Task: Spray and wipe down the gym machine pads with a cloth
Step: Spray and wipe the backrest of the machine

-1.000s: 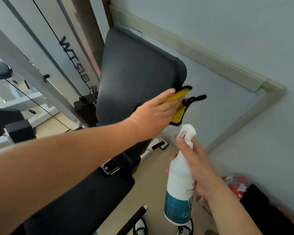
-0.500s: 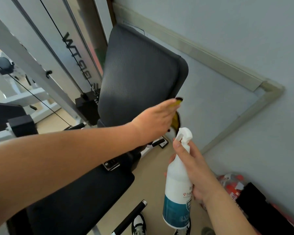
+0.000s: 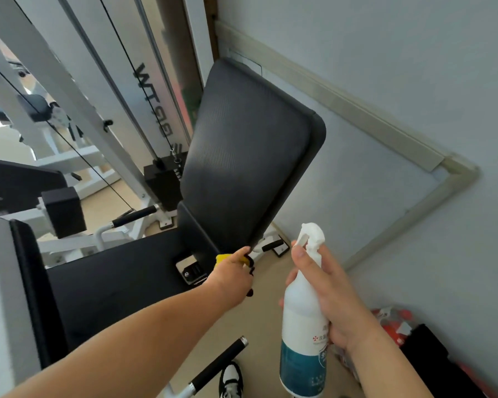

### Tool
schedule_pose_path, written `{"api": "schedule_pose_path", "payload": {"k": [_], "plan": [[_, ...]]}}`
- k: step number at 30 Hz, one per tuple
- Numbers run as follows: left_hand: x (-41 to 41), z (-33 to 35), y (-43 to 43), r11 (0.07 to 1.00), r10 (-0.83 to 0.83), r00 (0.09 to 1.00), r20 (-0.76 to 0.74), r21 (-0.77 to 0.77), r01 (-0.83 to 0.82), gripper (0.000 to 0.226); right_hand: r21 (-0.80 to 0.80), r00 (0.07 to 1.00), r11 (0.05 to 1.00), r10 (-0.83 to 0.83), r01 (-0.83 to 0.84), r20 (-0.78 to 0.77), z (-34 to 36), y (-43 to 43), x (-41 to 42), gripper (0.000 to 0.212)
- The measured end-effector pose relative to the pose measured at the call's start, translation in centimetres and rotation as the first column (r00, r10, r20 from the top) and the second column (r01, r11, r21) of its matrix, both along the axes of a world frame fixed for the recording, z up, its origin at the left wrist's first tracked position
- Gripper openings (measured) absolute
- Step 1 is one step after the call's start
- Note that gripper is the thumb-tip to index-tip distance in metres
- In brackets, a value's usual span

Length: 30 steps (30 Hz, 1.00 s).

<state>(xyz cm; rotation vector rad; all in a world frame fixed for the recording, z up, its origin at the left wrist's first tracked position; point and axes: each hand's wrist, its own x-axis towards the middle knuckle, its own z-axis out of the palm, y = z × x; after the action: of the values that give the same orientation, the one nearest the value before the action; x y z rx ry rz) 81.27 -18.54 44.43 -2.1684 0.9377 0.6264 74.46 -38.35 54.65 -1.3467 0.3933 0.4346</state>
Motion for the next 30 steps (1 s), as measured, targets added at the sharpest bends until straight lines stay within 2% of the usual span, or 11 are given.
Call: {"api": "schedule_pose_path", "payload": {"k": [2, 3, 4, 6, 7, 9, 12, 16, 21, 24, 30], "plan": [[-1.1, 1.4, 0.2, 0.935, 0.284, 0.947, -0.150, -0.176, -0.309, 0.036, -0.039, 0.998, 0.997, 0.059, -0.059, 0.000, 1.1, -0.2, 0.3, 0.052], [-1.3, 2.4, 0.2, 0.845, 0.415, 0.885, -0.214, -0.269, -0.461, 0.032, -0.050, 0.996, 0.995, 0.091, -0.090, 0.006, 1.8, -0.3, 0.8, 0.063], [-1.4, 3.6, 0.2, 0.694, 0.545, 0.788, -0.287, -0.374, -0.616, 0.029, -0.055, 0.992, 0.991, 0.125, -0.124, 0.013, 3.0, -0.3, 1.3, 0.069], [-1.3, 6.0, 0.1, 0.172, 0.708, 0.474, -0.524, -0.523, -0.835, 0.030, -0.052, 0.978, 0.979, 0.202, -0.199, 0.055, 6.0, -0.4, 2.7, 0.063], [-1.3, 7.4, 0.0, -0.076, 0.692, 0.336, -0.639, -0.527, -0.846, 0.031, -0.046, 0.969, 0.972, 0.234, -0.231, 0.076, 7.3, -0.5, 3.4, 0.059], [-1.1, 10.3, -0.1, -0.425, 0.602, 0.165, -0.781, -0.488, -0.762, 0.031, -0.072, 0.946, 0.953, 0.300, -0.293, 0.121, 10.3, -1.0, 5.0, 0.060], [-0.7, 13.4, 0.0, -0.727, 0.420, 0.047, -0.906, -0.368, -0.580, 0.027, -0.142, 0.909, 0.927, 0.371, -0.348, 0.188, 13.6, -1.5, 7.4, 0.053], [0.6, 15.8, 0.4, -0.896, 0.250, -0.007, -0.968, -0.229, -0.381, 0.033, -0.242, 0.841, 0.872, 0.480, -0.426, 0.248, 16.7, -1.7, 10.8, 0.045], [3.5, 17.6, 1.7, -0.967, 0.131, -0.012, -0.991, -0.125, -0.222, 0.053, -0.315, 0.780, 0.809, 0.575, -0.497, 0.246, 20.6, -0.8, 16.1, 0.058], [6.8, 18.1, 2.6, -0.989, 0.084, 0.045, -0.995, -0.089, -0.114, 0.048, -0.366, 0.755, 0.767, 0.620, -0.527, 0.212, 22.3, -0.2, 20.6, 0.067], [14.5, 20.5, 2.2, -0.990, 0.139, 0.210, -0.968, -0.135, 0.032, 0.024, -0.476, 0.740, 0.703, 0.656, -0.528, 0.148, 24.3, 0.0, 29.4, 0.070]]}}
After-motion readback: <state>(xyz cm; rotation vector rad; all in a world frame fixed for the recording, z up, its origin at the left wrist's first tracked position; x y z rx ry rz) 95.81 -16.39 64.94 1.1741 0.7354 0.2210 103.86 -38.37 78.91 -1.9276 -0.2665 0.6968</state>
